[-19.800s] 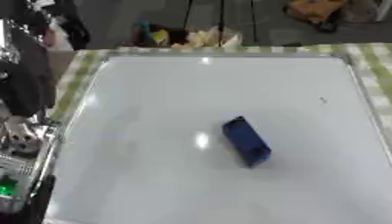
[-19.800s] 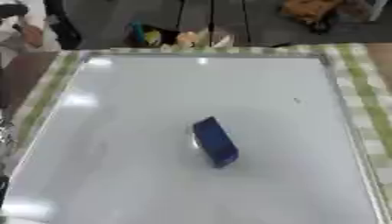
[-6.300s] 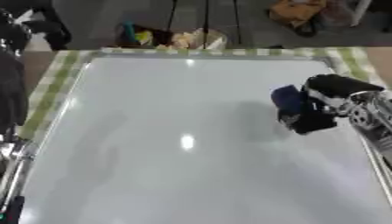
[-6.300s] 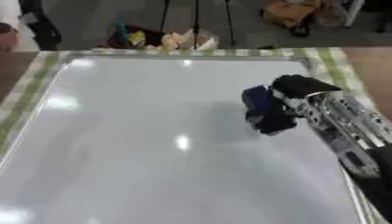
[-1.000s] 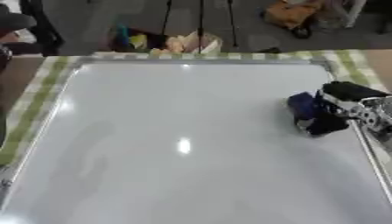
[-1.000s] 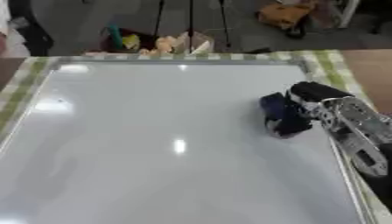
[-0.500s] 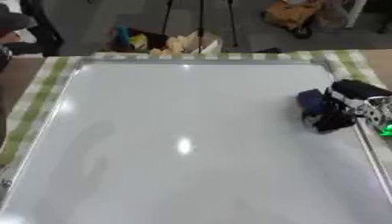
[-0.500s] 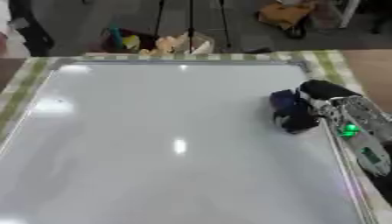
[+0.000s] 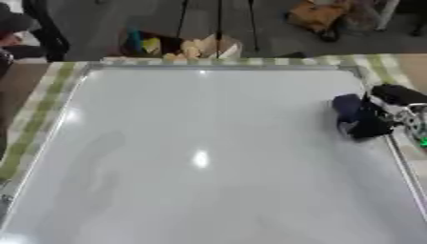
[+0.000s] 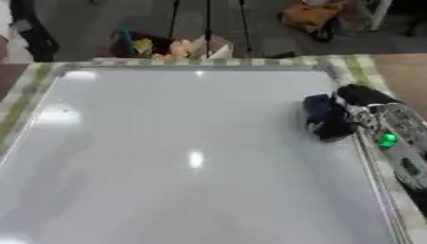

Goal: Wipe the whiteboard clean with a brush.

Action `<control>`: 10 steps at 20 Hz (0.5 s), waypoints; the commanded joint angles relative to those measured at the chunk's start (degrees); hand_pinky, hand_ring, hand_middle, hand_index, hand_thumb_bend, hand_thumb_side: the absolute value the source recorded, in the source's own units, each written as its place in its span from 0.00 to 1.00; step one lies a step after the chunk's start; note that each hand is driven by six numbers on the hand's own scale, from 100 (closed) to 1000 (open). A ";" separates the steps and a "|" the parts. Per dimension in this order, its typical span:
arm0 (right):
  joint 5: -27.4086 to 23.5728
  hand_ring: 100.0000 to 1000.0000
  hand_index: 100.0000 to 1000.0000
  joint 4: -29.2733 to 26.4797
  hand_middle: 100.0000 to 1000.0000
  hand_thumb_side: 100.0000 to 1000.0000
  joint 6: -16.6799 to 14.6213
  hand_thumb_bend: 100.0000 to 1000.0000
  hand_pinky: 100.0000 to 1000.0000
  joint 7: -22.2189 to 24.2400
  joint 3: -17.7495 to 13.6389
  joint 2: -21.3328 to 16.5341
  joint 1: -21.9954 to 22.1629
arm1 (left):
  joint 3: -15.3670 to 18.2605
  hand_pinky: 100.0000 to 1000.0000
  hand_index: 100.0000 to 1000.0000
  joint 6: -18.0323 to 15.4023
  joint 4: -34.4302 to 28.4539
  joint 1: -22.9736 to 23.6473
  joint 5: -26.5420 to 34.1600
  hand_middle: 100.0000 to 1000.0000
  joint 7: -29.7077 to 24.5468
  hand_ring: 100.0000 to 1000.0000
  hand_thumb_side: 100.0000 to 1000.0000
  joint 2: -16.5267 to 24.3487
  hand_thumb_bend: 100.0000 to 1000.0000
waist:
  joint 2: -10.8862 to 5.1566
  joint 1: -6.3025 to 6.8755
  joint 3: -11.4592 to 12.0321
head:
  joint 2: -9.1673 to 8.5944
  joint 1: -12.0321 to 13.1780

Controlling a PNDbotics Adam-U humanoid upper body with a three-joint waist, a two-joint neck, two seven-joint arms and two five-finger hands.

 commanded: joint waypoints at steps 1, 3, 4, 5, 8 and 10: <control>0.49 0.40 0.35 0.85 0.23 0.50 -0.23 0.00 0.29 0.02 0.01 -1.59 0.05 | 0.19 0.64 0.79 -0.07 -0.97 -0.76 0.22 0.66 -0.12 0.79 0.99 0.82 0.00 | -1.46 0.13 0.03 | -0.40 -0.01; 0.30 0.40 0.35 0.83 0.23 0.50 -0.46 0.00 0.29 0.11 0.24 -1.48 0.07 | 0.21 0.64 0.79 -0.09 -0.97 -0.78 0.24 0.66 -0.12 0.79 0.99 0.78 0.00 | -1.46 0.18 0.07 | -0.46 -0.08; 0.23 0.40 0.35 0.79 0.23 0.50 -0.58 0.00 0.29 0.16 0.36 -1.43 0.08 | 0.21 0.64 0.79 -0.09 -0.97 -0.78 0.26 0.66 -0.13 0.79 0.99 0.76 0.00 | -1.46 0.18 0.07 | -0.49 -0.11; 0.19 0.40 0.35 0.77 0.23 0.50 -0.64 0.00 0.29 0.19 0.43 -1.41 0.08 | 0.21 0.64 0.79 -0.09 -0.97 -0.78 0.26 0.66 -0.13 0.79 0.99 0.75 0.00 | -1.46 0.19 0.07 | -0.50 -0.12; 0.13 0.40 0.35 0.66 0.23 0.49 -1.12 0.00 0.29 0.42 1.01 -1.07 0.17 | 0.21 0.64 0.79 -0.10 -0.97 -0.89 0.28 0.66 -0.16 0.79 0.99 0.70 0.00 | -1.42 0.15 0.02 | -0.53 -0.19; 0.07 0.40 0.35 0.60 0.23 0.49 -1.29 0.00 0.29 0.53 1.19 -0.99 0.20 | 0.21 0.64 0.79 -0.10 -0.97 -0.89 0.29 0.66 -0.17 0.79 0.99 0.69 0.00 | -1.40 0.14 0.00 | -0.54 -0.20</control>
